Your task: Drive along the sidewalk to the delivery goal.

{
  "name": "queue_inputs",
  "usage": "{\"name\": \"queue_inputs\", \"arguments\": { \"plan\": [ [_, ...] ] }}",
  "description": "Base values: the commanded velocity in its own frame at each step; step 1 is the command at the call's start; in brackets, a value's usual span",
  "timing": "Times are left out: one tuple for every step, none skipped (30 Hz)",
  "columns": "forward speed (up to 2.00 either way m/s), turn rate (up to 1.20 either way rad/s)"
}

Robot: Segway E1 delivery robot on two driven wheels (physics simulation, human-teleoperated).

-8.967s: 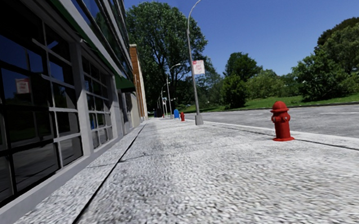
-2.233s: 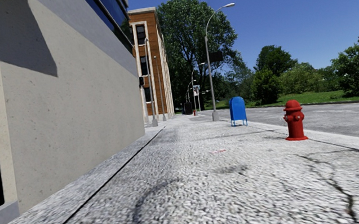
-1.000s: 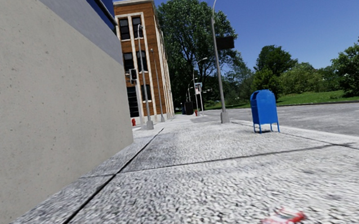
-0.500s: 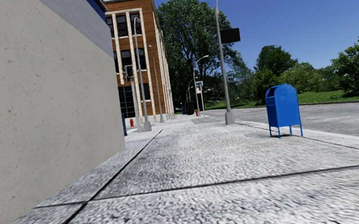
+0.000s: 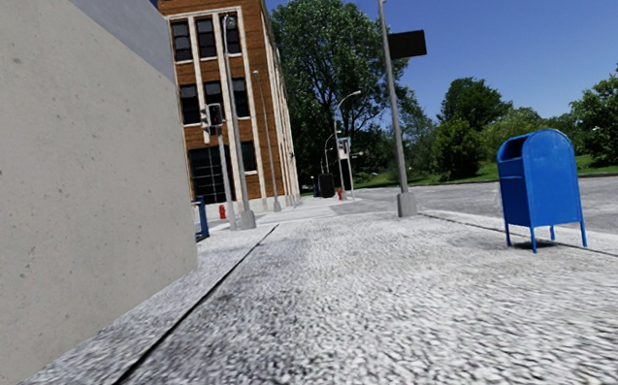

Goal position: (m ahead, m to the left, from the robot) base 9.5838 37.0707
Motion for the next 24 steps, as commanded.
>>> {"name": "queue_inputs", "arguments": {
  "plan": [
    [2.00, 0.00],
    [2.00, 0.00],
    [2.00, 0.00],
    [2.00, 0.00],
    [2.00, 0.00],
    [2.00, 0.00],
    [2.00, 0.00],
    [2.00, 0.00],
    [2.00, 0.00],
    [2.00, 0.00],
    [2.00, 0.00],
    [2.00, 0.00],
    [2.00, 0.00],
    [2.00, 0.00],
    [2.00, 0.00],
    [2.00, 0.00],
    [2.00, 0.00],
    [2.00, 0.00],
    [2.00, 0.03],
    [2.00, 0.03],
    [2.00, 0.07],
    [2.00, 0.09],
    [2.00, 0.09],
    [2.00, 0.12]
  ]
}}
